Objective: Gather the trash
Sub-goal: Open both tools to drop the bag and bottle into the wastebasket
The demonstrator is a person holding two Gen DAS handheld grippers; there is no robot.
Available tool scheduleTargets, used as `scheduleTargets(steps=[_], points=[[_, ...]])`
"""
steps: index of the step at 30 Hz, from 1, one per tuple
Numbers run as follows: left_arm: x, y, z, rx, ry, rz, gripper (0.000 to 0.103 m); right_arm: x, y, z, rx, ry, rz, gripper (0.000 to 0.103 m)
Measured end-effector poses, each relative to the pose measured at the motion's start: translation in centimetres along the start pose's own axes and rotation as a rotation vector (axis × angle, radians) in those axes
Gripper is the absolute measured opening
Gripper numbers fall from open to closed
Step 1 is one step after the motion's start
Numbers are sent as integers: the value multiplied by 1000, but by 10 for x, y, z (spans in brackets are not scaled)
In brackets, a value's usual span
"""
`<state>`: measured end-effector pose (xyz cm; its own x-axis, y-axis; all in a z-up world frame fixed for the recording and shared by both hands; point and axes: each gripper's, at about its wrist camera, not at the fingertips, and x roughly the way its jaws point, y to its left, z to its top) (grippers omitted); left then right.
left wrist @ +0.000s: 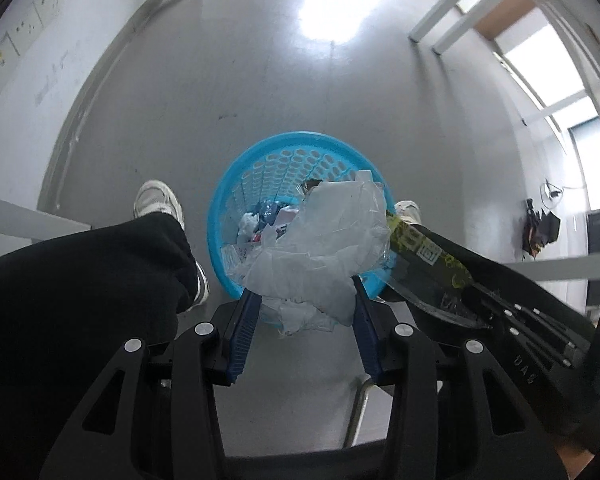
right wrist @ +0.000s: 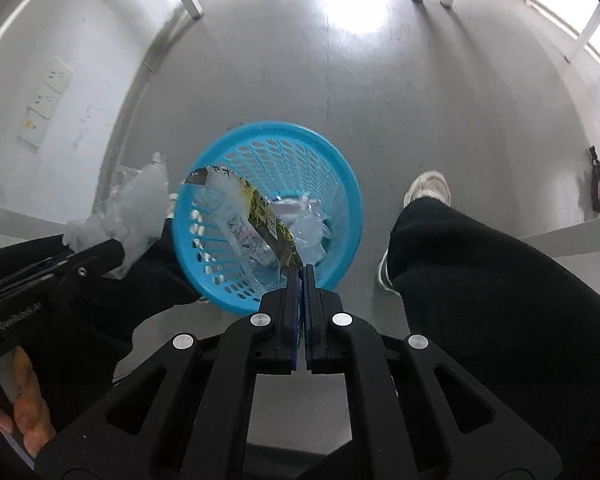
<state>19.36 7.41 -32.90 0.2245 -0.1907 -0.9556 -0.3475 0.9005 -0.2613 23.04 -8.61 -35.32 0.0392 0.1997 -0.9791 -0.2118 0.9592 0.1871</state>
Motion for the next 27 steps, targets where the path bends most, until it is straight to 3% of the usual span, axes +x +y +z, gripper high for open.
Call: scheduleTargets(steps=[4,12,13,15,16,20,27], points=[[20,-2,14,-7,31,21,44,34,-12,18,73,79,20,2],[51,13,30,-73,110,5,44,59,-13,30,69,88,29,4],[53,15,31,-74,110,5,44,62,-14,32,73,86,29,6],[56,15,33,-75,116,-12,48,64,-16,34,86,84,30,19],[59,14,34,-72,118,-24,55,64,-18,35,91,84,30,26],[50,9,36,-28,57,34,59,62,-21,36,112,75,51,30],[31,16,29,-38,76,-17,69,43,-18,32,71,46,66,41]])
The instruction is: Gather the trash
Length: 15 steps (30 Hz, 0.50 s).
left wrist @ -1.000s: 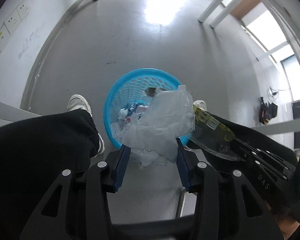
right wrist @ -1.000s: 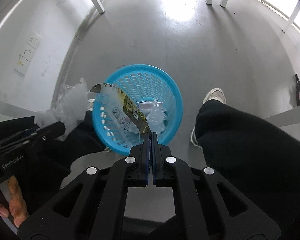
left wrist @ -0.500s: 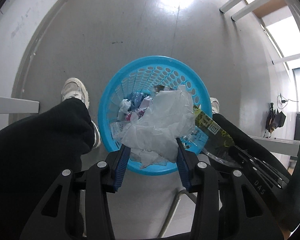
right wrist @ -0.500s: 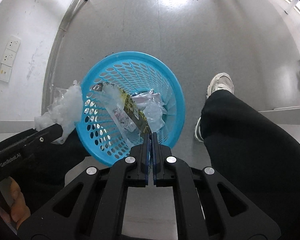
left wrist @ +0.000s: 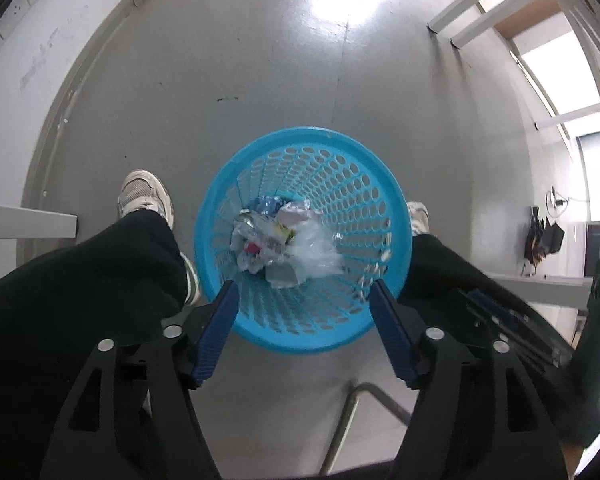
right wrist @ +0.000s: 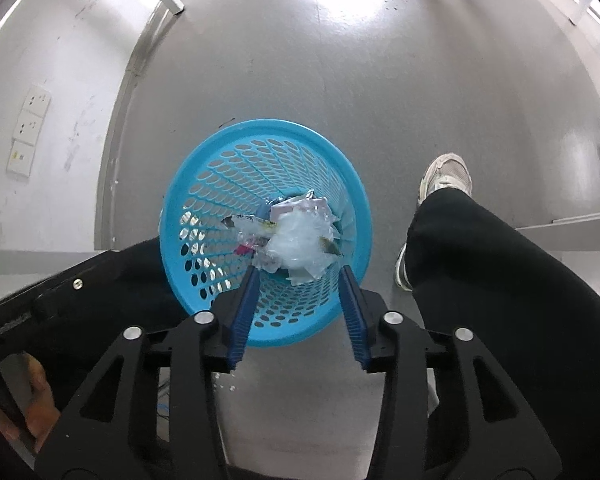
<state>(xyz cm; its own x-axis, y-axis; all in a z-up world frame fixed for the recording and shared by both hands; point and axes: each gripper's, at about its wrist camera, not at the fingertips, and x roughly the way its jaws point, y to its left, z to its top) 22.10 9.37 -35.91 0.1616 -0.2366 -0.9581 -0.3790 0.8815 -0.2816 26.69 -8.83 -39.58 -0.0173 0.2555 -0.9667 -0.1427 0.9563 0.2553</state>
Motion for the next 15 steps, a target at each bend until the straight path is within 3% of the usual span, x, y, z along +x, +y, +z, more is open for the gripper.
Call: scheduleTargets(steps=[4,6,9,15], points=[[-26,-4,-18,73,-8,-13,75,-28,1,-8,-20,-44,0,44],[-38,-6,-31,113,-25,15,77,-41,3,-14,-31,-44,0,48],[-55,-16,-52,191,-58,43,78,-60,9,-25,-76,-62,14,57],[-87,-22,-77,268,-132,38,89,-95,20,-51,-151,-102,24,72]])
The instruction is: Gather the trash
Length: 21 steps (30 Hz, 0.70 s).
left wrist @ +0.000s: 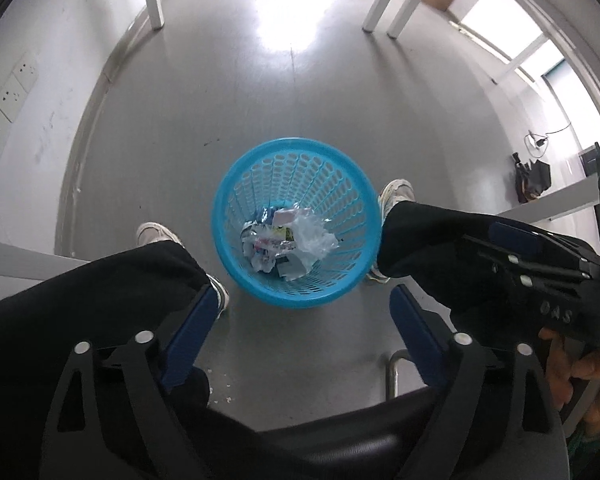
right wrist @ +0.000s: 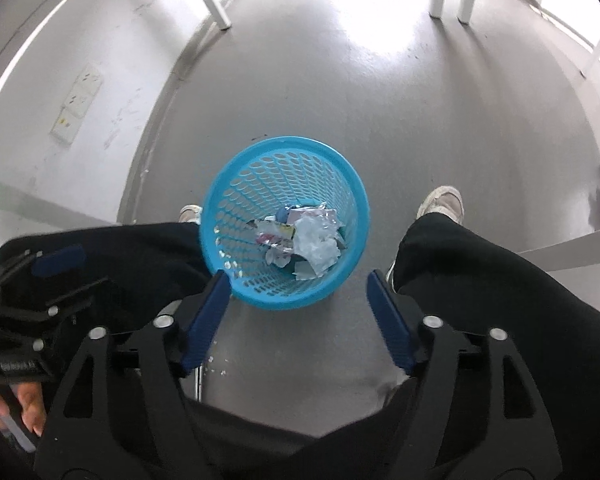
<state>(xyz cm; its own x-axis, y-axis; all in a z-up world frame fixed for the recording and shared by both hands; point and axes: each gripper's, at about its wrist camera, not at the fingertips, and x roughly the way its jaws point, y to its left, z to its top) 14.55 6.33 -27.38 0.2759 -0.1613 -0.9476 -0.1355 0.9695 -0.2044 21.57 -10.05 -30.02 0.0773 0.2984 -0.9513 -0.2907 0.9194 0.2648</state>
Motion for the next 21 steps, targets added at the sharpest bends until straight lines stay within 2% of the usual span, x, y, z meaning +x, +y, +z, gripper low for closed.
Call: scheduleTargets(steps=[4,13,21], points=[[-15,5,-9,-7,-32,-1,94,-29,8,-21,-45,-44,23,87],[-26,10,-24,-17,-63,-30,97,-55,9,-40,-72,-90,42,94],[-15,13,-22,-29,-34,-66,97,-39,0,-35,-12,-46,88,95]])
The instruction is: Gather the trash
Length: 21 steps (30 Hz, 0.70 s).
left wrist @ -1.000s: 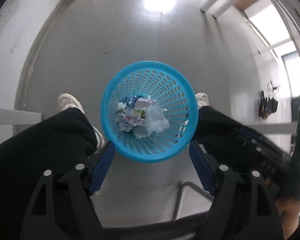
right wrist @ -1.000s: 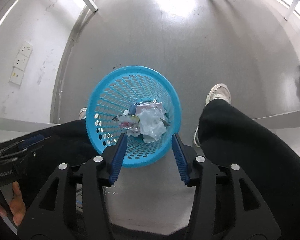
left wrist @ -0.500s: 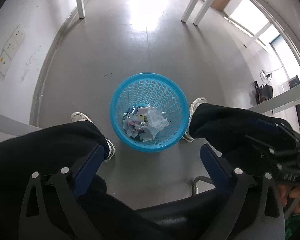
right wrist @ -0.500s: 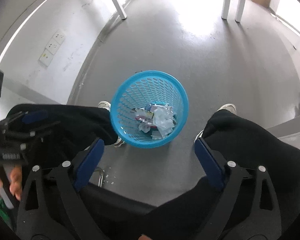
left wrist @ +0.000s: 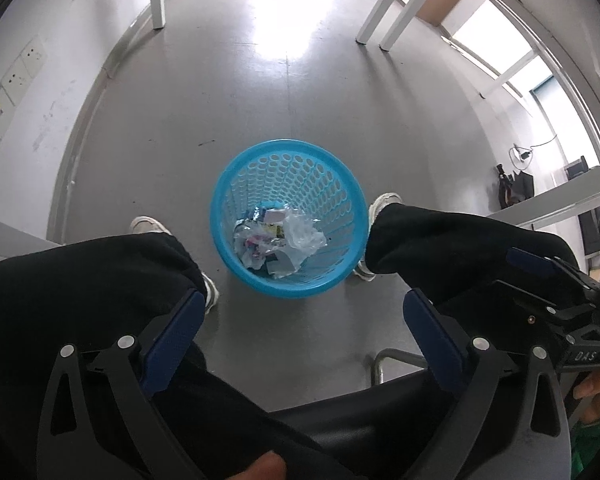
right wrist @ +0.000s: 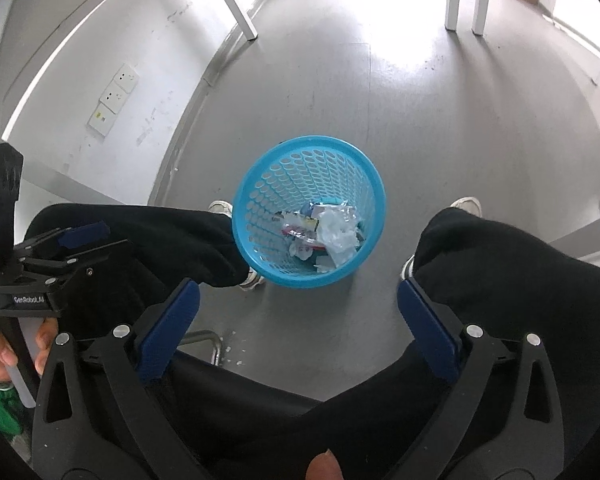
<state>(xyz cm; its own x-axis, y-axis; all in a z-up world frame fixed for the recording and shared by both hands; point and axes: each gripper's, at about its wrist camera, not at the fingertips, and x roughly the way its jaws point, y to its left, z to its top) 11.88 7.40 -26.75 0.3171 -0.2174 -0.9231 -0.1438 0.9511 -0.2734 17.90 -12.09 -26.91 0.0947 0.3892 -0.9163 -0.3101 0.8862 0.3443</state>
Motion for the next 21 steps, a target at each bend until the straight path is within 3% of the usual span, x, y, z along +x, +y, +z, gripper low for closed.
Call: scheduleTargets(steps=[21], points=[[6,0,2,-14,7,12,97,3,-4,1,30,-2,15,95]])
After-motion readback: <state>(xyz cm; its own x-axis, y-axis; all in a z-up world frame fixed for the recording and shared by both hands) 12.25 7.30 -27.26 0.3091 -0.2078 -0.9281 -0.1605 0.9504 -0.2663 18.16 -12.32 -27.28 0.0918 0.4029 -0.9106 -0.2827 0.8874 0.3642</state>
